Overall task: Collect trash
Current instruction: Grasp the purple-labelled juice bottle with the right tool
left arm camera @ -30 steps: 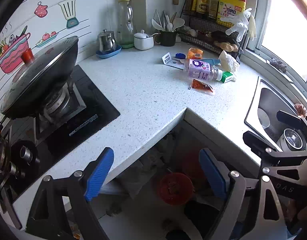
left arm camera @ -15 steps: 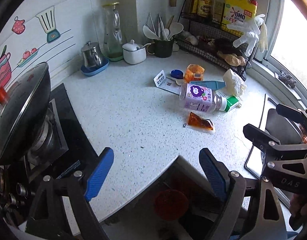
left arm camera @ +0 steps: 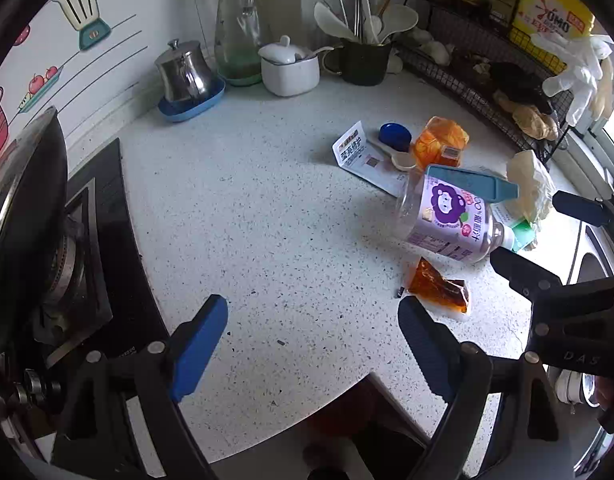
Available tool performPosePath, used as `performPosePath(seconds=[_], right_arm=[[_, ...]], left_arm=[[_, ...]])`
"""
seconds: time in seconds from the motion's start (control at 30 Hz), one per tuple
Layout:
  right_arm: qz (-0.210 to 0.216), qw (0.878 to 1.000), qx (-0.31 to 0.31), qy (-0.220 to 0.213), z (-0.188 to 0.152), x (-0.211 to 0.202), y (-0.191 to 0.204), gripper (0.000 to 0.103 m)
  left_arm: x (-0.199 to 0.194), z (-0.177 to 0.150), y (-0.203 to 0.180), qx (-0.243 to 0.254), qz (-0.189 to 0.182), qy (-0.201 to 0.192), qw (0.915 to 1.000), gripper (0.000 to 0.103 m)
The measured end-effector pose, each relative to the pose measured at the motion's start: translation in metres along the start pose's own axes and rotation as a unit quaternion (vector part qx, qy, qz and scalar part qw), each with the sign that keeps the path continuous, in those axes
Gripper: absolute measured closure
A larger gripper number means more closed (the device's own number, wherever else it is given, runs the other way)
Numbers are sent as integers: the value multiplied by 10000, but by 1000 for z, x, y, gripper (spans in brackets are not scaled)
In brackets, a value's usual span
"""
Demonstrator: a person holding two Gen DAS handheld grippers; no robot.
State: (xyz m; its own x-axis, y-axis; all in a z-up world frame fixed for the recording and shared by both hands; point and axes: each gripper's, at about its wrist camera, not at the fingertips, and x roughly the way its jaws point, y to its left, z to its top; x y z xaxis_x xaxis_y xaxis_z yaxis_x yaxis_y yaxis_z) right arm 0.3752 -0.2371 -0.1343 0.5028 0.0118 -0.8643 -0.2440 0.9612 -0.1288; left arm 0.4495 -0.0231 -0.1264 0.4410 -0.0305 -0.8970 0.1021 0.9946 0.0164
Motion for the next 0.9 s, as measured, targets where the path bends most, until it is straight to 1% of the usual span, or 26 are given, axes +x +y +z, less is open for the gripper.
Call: performPosePath(seconds=[0.27, 0.33, 0.4, 0.5, 0.57, 0.6, 0.7, 0.73, 0.83, 0.9], right_arm=[[392, 9968, -519, 472, 12, 44, -9, 8], [480, 9954, -615, 550, 15, 54, -10, 8], [667, 9930, -706, 674, 18, 65, -10, 8], [705, 9903, -917, 769, 22, 77, -6, 9], [855, 9882, -964, 824, 25, 82, -3, 9], [873, 9876, -1011, 830, 27, 84, -2, 9], [691, 9866, -1264, 766, 31, 88, 4, 9], [704, 9858, -1307, 788, 32, 89, 6, 9], [741, 9835, -1474, 738, 33, 93, 13, 13], [754, 9819, -1575, 731, 33, 94, 17, 23]], left_arm=[[33, 12, -3, -126, 112, 365, 9992, 17], [39, 14, -3, -118, 206, 401, 9989, 17], [45, 17, -1, -135, 278, 457, 9985, 17], [51, 19, 2, -182, 307, 510, 9981, 17], [54, 19, 3, -217, 298, 543, 9978, 17], [56, 19, 4, -220, 296, 562, 9977, 17], [62, 19, 6, -188, 399, 598, 9972, 17], [64, 19, 8, -194, 416, 611, 9971, 17], [67, 17, 14, -325, 353, 649, 9967, 17], [68, 13, 18, -393, 328, 676, 9964, 17]])
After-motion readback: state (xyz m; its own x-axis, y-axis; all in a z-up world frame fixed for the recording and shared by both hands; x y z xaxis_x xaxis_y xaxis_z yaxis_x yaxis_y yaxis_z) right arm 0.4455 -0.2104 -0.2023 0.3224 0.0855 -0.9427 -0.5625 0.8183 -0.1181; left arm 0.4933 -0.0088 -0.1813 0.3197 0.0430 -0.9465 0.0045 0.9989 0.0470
